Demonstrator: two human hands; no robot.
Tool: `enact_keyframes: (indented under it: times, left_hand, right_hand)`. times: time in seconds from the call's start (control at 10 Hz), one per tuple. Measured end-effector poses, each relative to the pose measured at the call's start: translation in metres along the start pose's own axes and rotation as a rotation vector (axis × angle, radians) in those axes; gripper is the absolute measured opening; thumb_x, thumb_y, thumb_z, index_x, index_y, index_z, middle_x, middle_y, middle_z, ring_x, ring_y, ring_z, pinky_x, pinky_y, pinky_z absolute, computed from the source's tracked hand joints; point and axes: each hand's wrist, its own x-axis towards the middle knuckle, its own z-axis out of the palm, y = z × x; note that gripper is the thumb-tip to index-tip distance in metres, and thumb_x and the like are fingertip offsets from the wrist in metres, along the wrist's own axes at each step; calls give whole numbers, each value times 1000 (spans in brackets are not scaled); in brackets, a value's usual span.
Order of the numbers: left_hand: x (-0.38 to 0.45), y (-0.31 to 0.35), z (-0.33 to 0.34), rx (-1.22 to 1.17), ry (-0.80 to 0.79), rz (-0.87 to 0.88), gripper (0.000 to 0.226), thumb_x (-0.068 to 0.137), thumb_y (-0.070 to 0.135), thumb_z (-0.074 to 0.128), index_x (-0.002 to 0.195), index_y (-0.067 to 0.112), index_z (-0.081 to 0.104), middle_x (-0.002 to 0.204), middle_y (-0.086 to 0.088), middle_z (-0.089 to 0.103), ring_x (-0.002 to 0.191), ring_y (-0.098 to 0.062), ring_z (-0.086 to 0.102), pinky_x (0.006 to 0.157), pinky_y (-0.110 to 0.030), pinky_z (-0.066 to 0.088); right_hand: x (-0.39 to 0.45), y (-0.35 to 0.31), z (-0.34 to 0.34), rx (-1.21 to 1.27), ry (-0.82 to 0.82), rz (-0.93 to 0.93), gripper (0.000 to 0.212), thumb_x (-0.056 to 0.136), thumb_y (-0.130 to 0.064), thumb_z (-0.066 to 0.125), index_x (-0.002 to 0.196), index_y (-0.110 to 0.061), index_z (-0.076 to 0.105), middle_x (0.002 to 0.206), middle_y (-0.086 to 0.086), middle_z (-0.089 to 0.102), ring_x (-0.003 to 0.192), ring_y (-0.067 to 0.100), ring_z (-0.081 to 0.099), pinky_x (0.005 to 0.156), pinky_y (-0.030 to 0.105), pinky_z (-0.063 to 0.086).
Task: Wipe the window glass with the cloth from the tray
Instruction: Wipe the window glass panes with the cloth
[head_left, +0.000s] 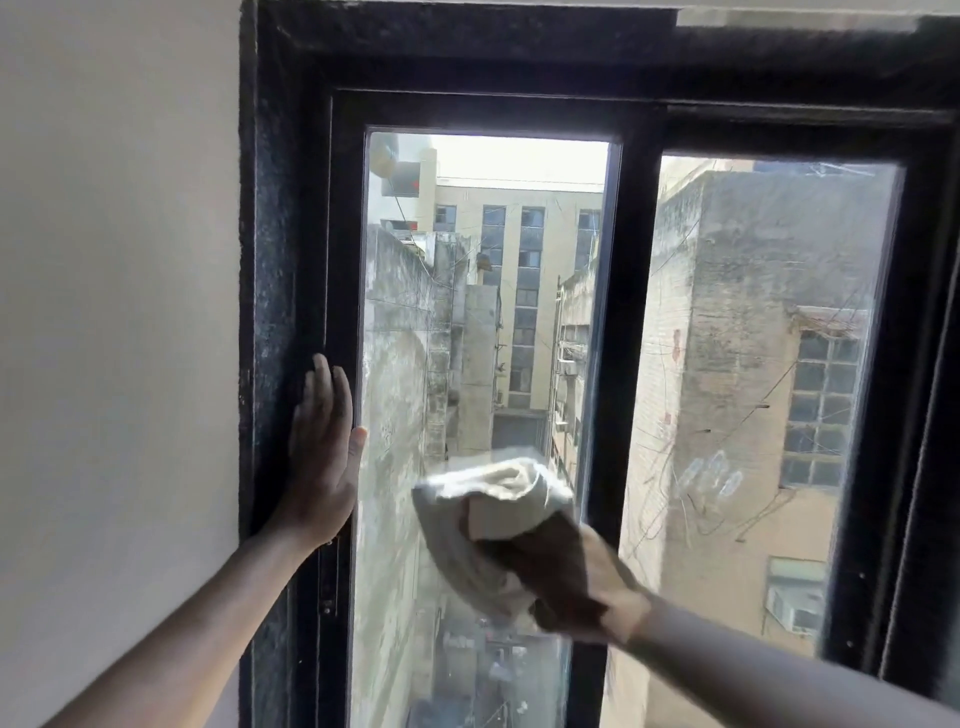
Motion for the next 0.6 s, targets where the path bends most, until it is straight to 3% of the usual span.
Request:
enact_keyframes:
  times: [0.1, 0.2, 0.3, 0.4, 0.5, 0.6]
  left_hand:
    - [-2, 2, 0, -11, 9, 3, 76, 115, 18, 33, 178, 19, -9, 183, 13, -32, 171, -12, -26, 134, -25, -21]
    - [-2, -1, 2, -11, 34, -4, 75, 115, 16, 34, 179, 18, -6, 184, 13, -30, 172, -13, -24, 134, -24, -20]
    - [-2, -2, 2, -18, 24, 2, 76, 115, 16, 33, 179, 20, -7, 183, 16, -30, 172, -12, -24, 134, -24, -20]
    - [0, 2, 0, -2, 10, -13, 76, 114, 16, 32, 179, 16, -7, 186, 5, -26, 172, -14, -24, 136, -29, -18]
    - [0, 4, 0, 12, 20, -19, 75, 114, 13, 34, 178, 10, -4, 187, -3, -22, 172, -16, -23, 138, -34, -16]
    - [-1, 2, -1, 14, 22, 28, 75, 115, 0, 39, 177, 4, -2, 187, -14, -17, 170, -10, -25, 138, -34, -14]
  right_hand:
    - [58, 45, -40, 155, 233, 65, 68, 92, -12, 66, 159, -21, 54, 162, -3, 61, 145, 25, 63, 114, 46, 61]
    - [83, 42, -50, 70, 490, 328, 94, 90, -19, 52, 178, -8, 21, 188, 6, 9, 177, 28, 15, 145, 50, 9]
    - [23, -9, -7, 93, 237, 248, 100, 88, -17, 64, 179, -10, 23, 189, 10, 16, 177, 26, 9, 145, 50, 13]
    - [-40, 4, -18, 85, -131, -44, 96, 80, -12, 83, 168, -22, 47, 169, 6, 58, 161, 31, 45, 125, 54, 54]
    - [11, 54, -70, 48, 43, 9, 80, 85, -7, 77, 161, -20, 56, 155, 6, 68, 144, 30, 60, 113, 52, 63]
    - [91, 76, -120, -72, 289, 271, 80, 84, -11, 69, 163, -3, 55, 167, 19, 59, 159, 36, 53, 138, 55, 34]
